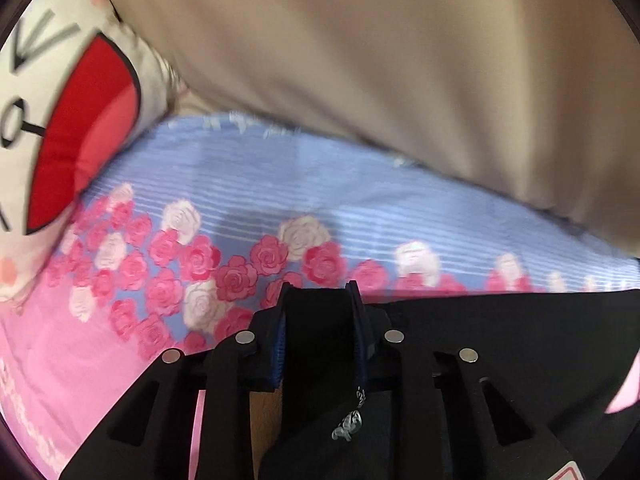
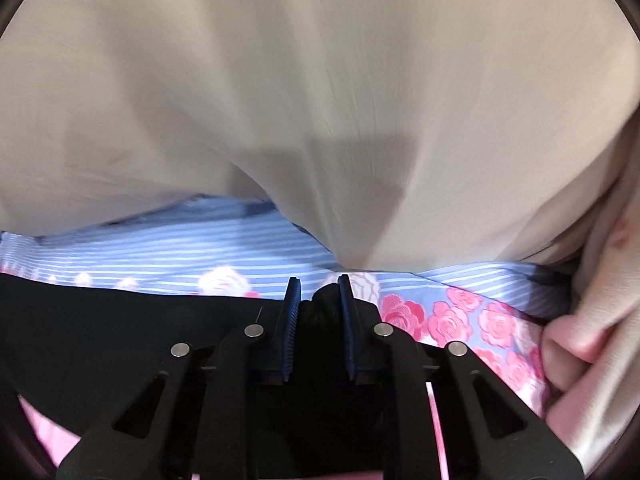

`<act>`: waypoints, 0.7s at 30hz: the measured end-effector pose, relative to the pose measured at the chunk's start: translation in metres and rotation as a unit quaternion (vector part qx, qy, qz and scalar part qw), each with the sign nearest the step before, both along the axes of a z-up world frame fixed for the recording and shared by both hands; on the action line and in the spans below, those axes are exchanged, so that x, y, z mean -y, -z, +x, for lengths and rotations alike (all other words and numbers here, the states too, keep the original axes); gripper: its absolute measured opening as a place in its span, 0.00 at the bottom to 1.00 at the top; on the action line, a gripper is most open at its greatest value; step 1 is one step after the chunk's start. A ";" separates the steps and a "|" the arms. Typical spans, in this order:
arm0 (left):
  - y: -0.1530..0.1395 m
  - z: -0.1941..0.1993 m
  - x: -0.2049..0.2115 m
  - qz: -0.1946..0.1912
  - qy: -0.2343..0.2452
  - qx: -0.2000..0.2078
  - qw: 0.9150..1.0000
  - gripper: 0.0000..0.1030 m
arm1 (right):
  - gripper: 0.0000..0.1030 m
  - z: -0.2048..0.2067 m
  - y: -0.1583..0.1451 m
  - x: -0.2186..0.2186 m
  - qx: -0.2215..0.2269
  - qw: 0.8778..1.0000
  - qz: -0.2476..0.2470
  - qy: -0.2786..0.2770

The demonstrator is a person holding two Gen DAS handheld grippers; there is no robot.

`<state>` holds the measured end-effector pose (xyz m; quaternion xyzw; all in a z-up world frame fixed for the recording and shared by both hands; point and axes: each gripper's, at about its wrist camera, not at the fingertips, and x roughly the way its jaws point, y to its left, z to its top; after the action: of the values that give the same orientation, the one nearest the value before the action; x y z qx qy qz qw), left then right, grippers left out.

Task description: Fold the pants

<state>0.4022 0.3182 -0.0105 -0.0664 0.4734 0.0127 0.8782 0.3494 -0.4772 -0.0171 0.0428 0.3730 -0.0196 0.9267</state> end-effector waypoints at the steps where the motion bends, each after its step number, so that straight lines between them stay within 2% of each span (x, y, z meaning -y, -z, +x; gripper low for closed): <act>1: -0.011 -0.011 0.004 -0.002 0.006 0.009 1.000 0.22 | 0.17 -0.009 -0.010 -0.002 0.009 1.000 0.000 -0.002; 5: -0.058 -0.062 0.011 -0.017 0.027 0.051 0.998 0.22 | 0.17 -0.064 -0.053 -0.008 0.050 0.999 0.002 -0.011; 9: -0.090 -0.120 0.016 -0.016 0.055 0.084 0.995 0.22 | 0.17 -0.135 -0.087 -0.004 0.081 0.996 -0.002 -0.026; 10: -0.096 -0.137 0.017 -0.019 0.058 0.091 0.994 0.22 | 0.14 -0.156 -0.093 0.001 0.089 0.996 -0.002 -0.026; 11: -0.101 -0.152 0.016 -0.022 0.062 0.096 0.993 0.22 | 0.07 -0.179 -0.098 0.004 0.097 0.995 -0.003 -0.024; 12: -0.105 -0.165 0.014 -0.023 0.063 0.100 0.993 0.22 | 0.07 -0.200 -0.102 0.008 0.106 0.994 0.000 -0.020; 13: -0.108 -0.180 0.013 -0.027 0.067 0.104 0.992 0.22 | 0.02 -0.204 -0.111 0.034 0.109 0.994 0.007 -0.015; 15: -0.107 -0.203 0.007 -0.033 0.074 0.104 0.991 0.23 | 0.02 -0.239 -0.108 0.047 0.113 0.993 0.019 -0.003; 18: -0.097 -0.239 0.008 -0.030 0.088 0.097 0.991 0.23 | 0.02 -0.281 -0.094 0.058 0.090 0.996 0.020 0.015; 21: -0.080 -0.267 0.011 -0.029 0.102 0.084 0.991 0.24 | 0.06 -0.290 -0.074 0.058 0.061 0.997 0.035 0.019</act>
<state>0.1350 0.3072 0.0699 -0.0441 0.4025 -0.0962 0.9093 0.0593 -0.5354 0.0572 0.0832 0.3152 -0.0217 0.9451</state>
